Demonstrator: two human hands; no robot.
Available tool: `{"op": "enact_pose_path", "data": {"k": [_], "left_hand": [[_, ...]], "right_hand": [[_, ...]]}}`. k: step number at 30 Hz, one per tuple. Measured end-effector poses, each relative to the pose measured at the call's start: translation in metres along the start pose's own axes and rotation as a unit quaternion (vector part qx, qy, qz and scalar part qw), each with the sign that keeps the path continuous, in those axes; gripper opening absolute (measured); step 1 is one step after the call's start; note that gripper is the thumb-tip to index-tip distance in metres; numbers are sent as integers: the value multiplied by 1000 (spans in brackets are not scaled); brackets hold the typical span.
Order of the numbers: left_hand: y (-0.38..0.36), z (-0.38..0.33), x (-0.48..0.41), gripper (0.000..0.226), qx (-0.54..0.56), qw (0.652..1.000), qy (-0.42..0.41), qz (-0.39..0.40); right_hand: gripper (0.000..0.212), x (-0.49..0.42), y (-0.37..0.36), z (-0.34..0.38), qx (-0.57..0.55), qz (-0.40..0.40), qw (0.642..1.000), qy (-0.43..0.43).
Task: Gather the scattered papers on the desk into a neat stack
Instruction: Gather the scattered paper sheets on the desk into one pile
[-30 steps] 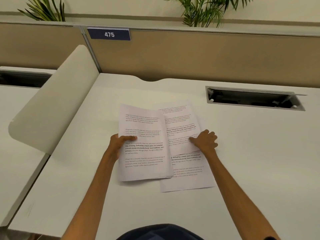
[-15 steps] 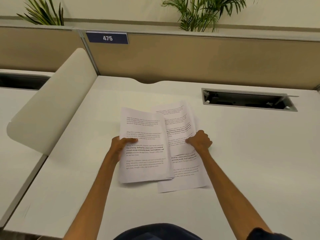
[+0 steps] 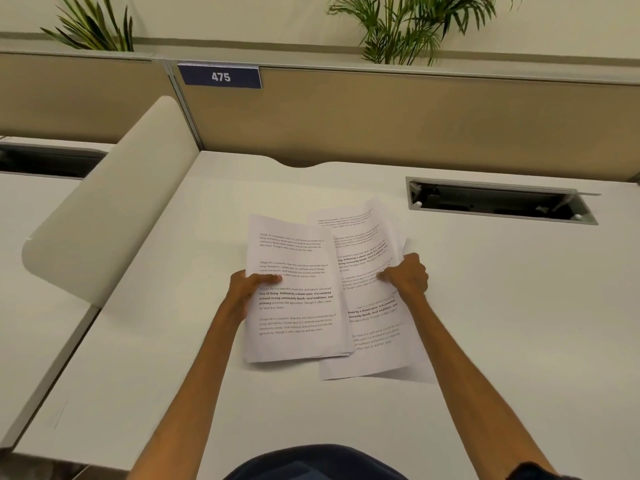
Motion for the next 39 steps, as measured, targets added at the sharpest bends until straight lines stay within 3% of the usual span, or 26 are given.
{"op": "enact_pose_path", "data": {"k": [4,10,21,25,27,31,35,37,39], "left_hand": [[-8,2,1,44,1,1000,-4,3],[-9,5,2,46,-7,1000,2,-1],[0,20,-4,39,7,998,49,-35],[-6,19,-4,55,11,996,72,-54],[-12,15,-2,72,47,997,58,-6],[-17,11,-3,101,101,989,42,95],[-11,8,-6,107,99,987,72,104],[-9,5,-5,100,36,991,82,96],[-10,1,-2,73,-36,993,67,91]], "right_hand": [[75,-2,6,-3,-9,-20,999,25],[52,-8,8,-10,-137,7,991,5],[33,6,93,51,-255,-88,952,142],[35,11,103,58,-371,-10,919,132],[35,16,93,55,-392,36,912,119],[42,10,42,32,-386,83,917,48],[46,-1,-5,2,-290,88,952,39],[48,-3,-23,-7,-198,73,976,62],[51,-3,-37,-12,-116,64,985,113]]}}
Point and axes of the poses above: each hand's wrist, its own x-axis away from the middle knuckle, its own y-axis out of the back of the hand, z = x × y, the point moved 2 cm from there along -x, towards the middle knuckle, and after that the axes turned 8 degrees about -x, right-handed, at the moved point
